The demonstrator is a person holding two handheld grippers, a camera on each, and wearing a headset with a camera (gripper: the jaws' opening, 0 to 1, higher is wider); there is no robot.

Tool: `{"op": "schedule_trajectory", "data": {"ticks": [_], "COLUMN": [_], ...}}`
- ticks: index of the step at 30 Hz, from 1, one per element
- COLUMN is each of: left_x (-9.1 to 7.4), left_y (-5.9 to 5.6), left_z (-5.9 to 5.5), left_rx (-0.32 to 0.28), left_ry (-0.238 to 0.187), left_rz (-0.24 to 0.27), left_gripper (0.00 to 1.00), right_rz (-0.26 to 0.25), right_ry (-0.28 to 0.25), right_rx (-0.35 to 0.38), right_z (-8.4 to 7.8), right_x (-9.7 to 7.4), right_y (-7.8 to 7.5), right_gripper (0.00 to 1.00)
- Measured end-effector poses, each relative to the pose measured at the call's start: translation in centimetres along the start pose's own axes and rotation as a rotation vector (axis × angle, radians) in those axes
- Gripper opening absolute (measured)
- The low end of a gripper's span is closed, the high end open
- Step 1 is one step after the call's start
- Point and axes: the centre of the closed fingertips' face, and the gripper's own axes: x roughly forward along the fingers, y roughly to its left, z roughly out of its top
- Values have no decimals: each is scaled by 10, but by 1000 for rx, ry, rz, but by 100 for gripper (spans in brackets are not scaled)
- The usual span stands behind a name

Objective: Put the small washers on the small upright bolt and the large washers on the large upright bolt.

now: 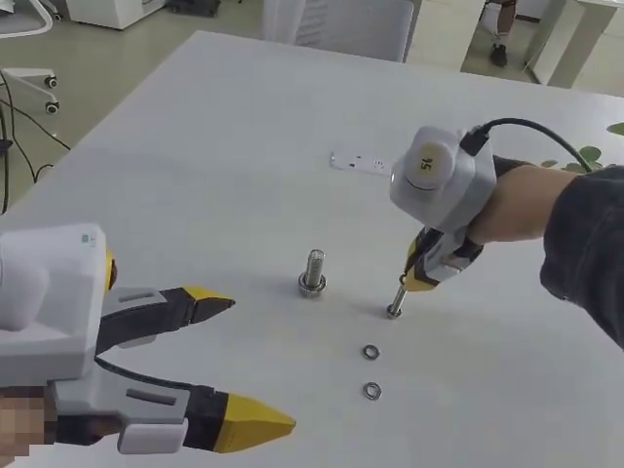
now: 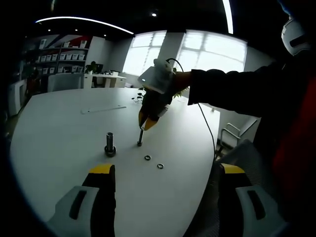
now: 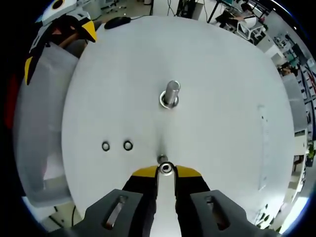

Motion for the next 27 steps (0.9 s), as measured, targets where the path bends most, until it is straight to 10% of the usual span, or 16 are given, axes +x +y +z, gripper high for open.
{"op": "schedule_trajectory", "data": {"ticks": [27], "left_x": [0], "left_y": [3], "left_z": [-3], "left_rx": [-9], "left_ry": [4], "left_rz": [7], "left_gripper": [86], "right_rz": [26], "right_ry": [5], "right_rx": [7], "right_z": [-1], "right_x": [15], "right_y": [2], "right_gripper": [14]}}
